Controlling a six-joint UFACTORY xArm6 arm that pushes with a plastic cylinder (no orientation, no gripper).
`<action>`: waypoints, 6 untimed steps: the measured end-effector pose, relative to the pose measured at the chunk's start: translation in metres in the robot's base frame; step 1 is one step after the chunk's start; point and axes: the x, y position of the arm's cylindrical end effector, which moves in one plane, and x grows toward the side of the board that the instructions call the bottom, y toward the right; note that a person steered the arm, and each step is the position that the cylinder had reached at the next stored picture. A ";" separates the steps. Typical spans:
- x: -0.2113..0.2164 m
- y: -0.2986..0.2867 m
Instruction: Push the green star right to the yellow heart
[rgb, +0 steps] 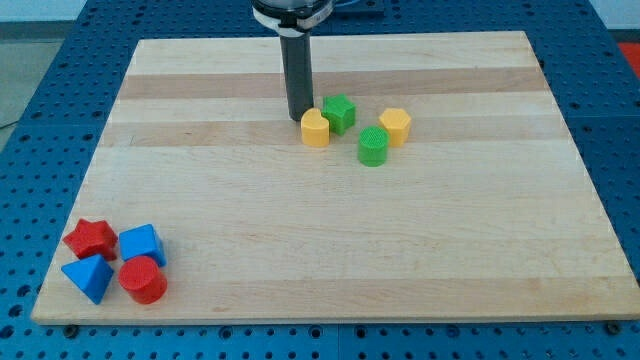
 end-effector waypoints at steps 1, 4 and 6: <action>-0.021 -0.014; -0.037 0.044; 0.004 0.020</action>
